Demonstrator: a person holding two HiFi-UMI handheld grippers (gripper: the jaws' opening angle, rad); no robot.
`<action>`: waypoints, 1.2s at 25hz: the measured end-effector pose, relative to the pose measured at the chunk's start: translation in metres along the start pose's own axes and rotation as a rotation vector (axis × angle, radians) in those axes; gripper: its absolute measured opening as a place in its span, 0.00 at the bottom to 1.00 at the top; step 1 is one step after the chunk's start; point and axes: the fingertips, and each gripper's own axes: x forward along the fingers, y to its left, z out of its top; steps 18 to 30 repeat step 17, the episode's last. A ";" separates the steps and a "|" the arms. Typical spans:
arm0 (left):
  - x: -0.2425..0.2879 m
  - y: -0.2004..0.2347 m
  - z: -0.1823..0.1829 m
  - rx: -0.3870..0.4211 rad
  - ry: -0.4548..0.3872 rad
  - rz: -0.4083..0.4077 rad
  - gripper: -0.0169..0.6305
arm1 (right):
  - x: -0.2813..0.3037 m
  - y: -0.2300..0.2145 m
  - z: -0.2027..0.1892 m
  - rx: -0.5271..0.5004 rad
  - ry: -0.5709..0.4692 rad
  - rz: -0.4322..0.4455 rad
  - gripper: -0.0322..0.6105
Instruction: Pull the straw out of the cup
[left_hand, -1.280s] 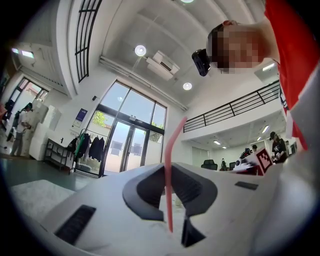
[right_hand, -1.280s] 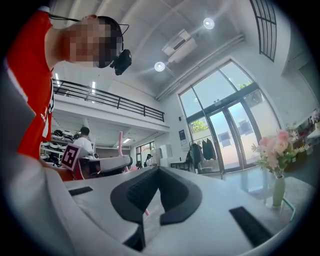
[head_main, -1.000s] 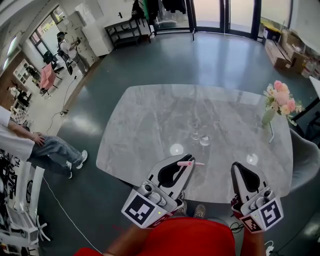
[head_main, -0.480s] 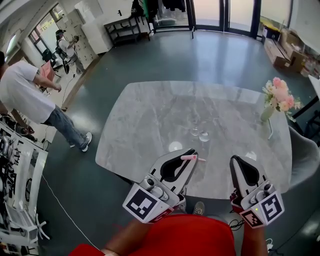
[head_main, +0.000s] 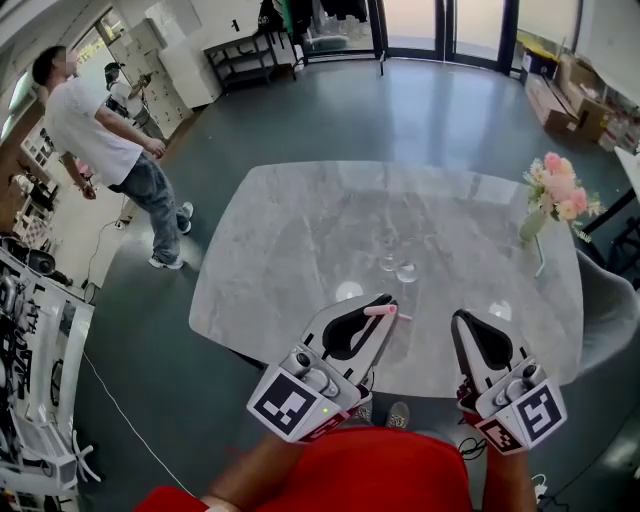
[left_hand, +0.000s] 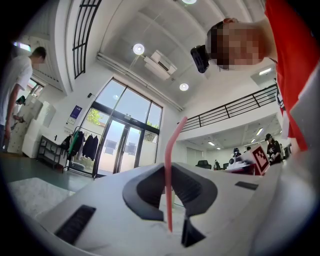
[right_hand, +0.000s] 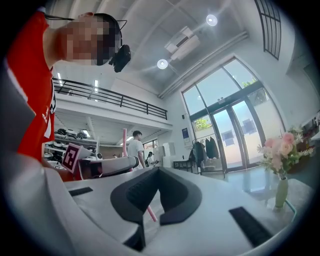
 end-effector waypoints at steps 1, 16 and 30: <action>0.000 0.000 0.000 -0.001 0.000 -0.002 0.10 | 0.000 0.000 0.000 0.000 0.001 -0.001 0.06; 0.007 0.005 -0.004 -0.011 0.000 -0.015 0.10 | 0.001 -0.003 -0.001 -0.010 0.012 -0.009 0.06; 0.007 0.006 -0.005 -0.011 0.003 -0.012 0.10 | 0.002 -0.003 -0.001 -0.010 0.013 -0.009 0.06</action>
